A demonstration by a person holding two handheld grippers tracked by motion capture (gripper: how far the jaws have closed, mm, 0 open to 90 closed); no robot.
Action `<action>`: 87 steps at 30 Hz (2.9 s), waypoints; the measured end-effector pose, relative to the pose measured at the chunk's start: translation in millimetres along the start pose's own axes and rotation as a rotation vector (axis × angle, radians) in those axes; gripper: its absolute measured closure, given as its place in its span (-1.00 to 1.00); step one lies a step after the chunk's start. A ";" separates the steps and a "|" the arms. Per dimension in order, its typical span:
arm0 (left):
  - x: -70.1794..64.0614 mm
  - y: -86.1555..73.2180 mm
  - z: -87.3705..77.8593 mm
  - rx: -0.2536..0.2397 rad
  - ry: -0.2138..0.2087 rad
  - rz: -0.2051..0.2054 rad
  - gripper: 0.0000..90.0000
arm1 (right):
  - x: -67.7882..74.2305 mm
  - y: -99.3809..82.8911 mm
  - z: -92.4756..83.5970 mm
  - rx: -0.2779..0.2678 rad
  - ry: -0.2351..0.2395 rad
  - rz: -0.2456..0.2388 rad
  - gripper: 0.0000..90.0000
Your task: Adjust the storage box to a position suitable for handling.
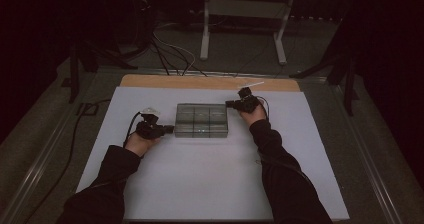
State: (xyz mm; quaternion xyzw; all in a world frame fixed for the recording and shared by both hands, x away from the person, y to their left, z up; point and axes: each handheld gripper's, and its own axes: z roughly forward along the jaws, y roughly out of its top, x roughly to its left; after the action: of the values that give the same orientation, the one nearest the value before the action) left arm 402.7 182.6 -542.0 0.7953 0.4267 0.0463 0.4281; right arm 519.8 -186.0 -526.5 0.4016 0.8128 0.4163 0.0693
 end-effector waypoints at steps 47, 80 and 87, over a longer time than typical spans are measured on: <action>-23.3 -16.6 -15.0 0.064 -0.091 0.048 1.00 | 23.9 -9.2 -11.3 0.063 0.019 0.026 1.00; -69.5 -58.8 -41.2 0.115 -0.203 0.074 1.00 | 74.6 -55.0 -57.3 0.142 -0.005 0.026 1.00; -80.9 -67.2 -46.3 0.133 -0.231 0.085 1.00 | 85.4 -67.5 -68.6 0.148 -0.009 0.038 1.00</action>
State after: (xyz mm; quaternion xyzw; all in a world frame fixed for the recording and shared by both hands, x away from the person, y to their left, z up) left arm 288.3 172.3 -537.7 0.8393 0.3425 -0.0559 0.4186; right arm 391.9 -190.2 -512.9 0.4231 0.8331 0.3545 0.0352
